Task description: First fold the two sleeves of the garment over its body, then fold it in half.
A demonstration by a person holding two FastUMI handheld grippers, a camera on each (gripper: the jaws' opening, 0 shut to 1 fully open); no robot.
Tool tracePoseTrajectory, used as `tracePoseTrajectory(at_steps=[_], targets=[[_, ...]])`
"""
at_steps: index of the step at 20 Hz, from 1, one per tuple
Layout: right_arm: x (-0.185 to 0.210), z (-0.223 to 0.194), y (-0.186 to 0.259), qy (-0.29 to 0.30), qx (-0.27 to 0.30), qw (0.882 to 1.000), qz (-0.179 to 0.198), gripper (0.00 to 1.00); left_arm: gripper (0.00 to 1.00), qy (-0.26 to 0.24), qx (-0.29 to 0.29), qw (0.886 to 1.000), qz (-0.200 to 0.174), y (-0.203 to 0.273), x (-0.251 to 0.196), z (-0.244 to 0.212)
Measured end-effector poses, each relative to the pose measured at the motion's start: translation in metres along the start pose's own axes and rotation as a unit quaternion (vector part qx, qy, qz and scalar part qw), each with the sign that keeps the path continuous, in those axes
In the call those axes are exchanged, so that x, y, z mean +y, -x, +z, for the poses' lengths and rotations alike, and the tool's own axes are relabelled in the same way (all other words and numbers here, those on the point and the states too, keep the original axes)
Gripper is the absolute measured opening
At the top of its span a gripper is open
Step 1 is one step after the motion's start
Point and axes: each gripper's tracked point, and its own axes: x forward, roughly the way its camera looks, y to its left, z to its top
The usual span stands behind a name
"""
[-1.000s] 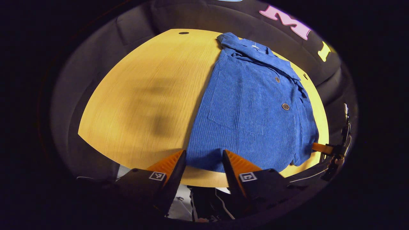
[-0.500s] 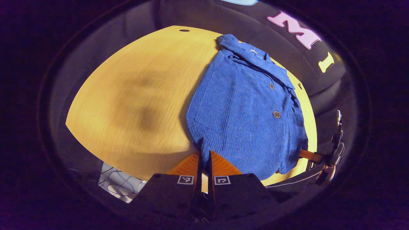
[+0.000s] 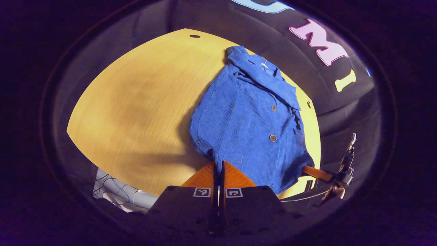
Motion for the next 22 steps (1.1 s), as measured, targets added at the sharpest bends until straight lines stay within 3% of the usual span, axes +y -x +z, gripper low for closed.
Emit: tracePoseTrajectory(at_steps=[7,11,22], targets=[[0.069,0.110,0.045,0.025,-0.069,0.994,0.075,0.12,0.00,-0.025,-0.042,0.998,-0.038,0.051,-0.053,0.092],[0.091,0.191,0.048,0.028,-0.114,0.988,0.103,0.12,0.00,-0.034,-0.068,0.996,-0.050,0.048,-0.072,0.158],[0.105,0.379,-0.016,0.019,-0.204,0.974,0.093,0.11,0.00,-0.115,-0.108,0.987,-0.025,-0.027,-0.105,0.350]])
